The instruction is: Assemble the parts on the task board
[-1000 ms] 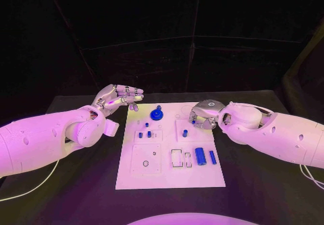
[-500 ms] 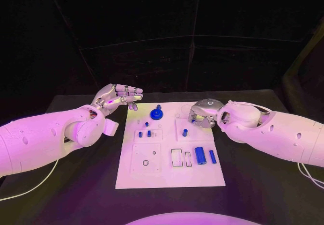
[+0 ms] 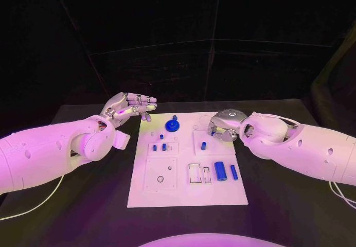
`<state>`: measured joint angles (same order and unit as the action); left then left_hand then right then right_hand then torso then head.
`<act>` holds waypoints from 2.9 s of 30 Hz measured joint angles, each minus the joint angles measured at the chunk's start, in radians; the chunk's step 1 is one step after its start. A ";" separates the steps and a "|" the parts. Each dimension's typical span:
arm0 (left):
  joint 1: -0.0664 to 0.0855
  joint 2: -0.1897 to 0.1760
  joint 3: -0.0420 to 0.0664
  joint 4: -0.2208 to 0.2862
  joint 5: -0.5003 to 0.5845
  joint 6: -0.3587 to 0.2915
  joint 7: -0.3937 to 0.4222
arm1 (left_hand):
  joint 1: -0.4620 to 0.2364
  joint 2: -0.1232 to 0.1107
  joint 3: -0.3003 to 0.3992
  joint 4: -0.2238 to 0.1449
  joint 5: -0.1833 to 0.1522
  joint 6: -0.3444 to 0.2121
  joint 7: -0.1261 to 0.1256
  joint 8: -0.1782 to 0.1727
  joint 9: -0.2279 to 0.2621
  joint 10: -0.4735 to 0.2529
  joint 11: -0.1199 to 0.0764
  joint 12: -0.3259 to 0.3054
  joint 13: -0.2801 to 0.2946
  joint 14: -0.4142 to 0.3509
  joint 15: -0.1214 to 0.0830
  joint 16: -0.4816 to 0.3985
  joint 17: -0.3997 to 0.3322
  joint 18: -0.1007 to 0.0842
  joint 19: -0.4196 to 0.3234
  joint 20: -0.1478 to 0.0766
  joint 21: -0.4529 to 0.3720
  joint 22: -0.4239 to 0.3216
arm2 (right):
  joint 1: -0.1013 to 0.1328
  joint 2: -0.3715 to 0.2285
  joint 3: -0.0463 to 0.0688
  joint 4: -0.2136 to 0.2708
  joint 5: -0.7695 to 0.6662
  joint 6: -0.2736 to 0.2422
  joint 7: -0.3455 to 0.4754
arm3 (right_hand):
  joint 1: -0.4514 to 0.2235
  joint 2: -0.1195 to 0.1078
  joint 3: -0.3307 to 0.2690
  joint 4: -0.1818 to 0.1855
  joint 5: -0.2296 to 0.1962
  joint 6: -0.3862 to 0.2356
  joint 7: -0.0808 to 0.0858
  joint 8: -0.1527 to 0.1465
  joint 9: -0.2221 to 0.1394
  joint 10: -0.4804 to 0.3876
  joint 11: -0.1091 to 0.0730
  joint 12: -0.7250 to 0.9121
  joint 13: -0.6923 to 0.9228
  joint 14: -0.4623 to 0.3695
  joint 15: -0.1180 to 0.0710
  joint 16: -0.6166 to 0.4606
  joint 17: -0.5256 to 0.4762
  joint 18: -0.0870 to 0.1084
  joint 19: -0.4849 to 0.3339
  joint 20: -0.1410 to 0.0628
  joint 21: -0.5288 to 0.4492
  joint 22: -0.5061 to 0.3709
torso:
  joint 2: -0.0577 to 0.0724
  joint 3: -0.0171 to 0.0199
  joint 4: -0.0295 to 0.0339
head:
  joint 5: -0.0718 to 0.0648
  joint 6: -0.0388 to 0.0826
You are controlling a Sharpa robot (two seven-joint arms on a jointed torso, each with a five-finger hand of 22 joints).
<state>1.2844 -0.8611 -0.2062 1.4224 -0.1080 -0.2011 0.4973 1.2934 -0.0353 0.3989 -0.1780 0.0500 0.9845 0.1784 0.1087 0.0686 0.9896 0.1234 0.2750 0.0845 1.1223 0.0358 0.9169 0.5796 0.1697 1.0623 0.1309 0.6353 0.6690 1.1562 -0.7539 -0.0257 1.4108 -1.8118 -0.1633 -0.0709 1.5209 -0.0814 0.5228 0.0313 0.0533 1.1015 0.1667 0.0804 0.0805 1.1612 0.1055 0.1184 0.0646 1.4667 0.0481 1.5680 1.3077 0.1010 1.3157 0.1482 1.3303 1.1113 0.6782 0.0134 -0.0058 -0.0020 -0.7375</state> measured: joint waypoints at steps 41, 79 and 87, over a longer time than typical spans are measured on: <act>0.000 0.001 0.000 -0.004 0.001 0.004 -0.008 | 0.004 0.004 -0.003 -0.003 0.000 -0.004 0.004 0.000 0.000 -0.003 0.004 0.000 -0.002 -0.004 0.004 0.000 -0.006 0.000 0.000 0.000 -0.004 -0.003 | -0.021 -0.015 0.003 0.282 0.170 -0.223 0.019 | -0.017 -0.017 0.040 -0.040 0.014 0.000 0.000 -0.004 -0.003 0.004 0.004 -0.014 0.000 0.000 0.000 0.000 0.000 0.000 0.000 0.000 0.008 0.008 | 0.000 -0.0022 0.0021 | 0.055 -0.019; 0.001 0.018 0.000 -0.005 0.001 0.010 -0.011 | 0.004 0.004 -0.006 -0.006 0.000 -0.004 0.004 0.000 0.000 -0.007 0.000 0.000 -0.003 -0.004 0.004 0.000 -0.008 0.000 0.000 0.000 -0.004 -0.004 | -0.164 0.141 0.001 0.171 0.156 -0.180 0.051 | -0.021 -0.021 0.045 -0.045 0.019 -0.004 0.004 -0.008 -0.003 0.004 0.004 -0.018 0.000 0.000 0.000 0.000 0.000 0.000 0.000 0.000 0.008 0.008 | 0.001 -0.0010 0.0009 | 0.131 -0.069; 0.001 0.019 0.000 -0.006 0.001 0.012 -0.011 | 0.004 0.004 -0.006 -0.006 0.000 -0.004 0.004 0.000 0.000 -0.007 0.000 0.000 -0.003 -0.004 0.004 0.000 -0.008 0.000 0.000 0.000 -0.004 -0.004 | -0.165 0.148 0.000 0.163 0.147 -0.162 0.049 | -0.021 -0.021 0.045 -0.045 0.019 -0.004 0.004 -0.008 -0.003 0.004 0.004 -0.018 0.000 0.000 0.000 0.000 0.000 0.000 0.000 0.000 0.012 0.008 | 0.001 -0.0011 0.0006 | 0.132 -0.071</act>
<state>1.2851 -0.8424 -0.2061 1.4166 -0.1069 -0.1896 0.4859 1.2972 -0.0315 0.3933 -0.1837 0.0500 0.9809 0.1820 0.1086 0.0688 0.9826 0.1232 0.2748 0.0818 1.1187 0.0395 0.9170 0.5717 0.1693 1.0623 0.1309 0.6313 0.6650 0.9915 -0.6059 -0.0255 1.5739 -1.6649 -0.3251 -0.0223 1.4997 -0.1027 0.5679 -0.0140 0.0726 1.0978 0.1703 0.0723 0.0772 1.1648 0.1092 0.1001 0.0648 1.4667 0.0481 1.5681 1.3073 0.1010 1.3155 0.1482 1.3419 1.1197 0.6793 0.0124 -0.0053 0.1298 -0.8080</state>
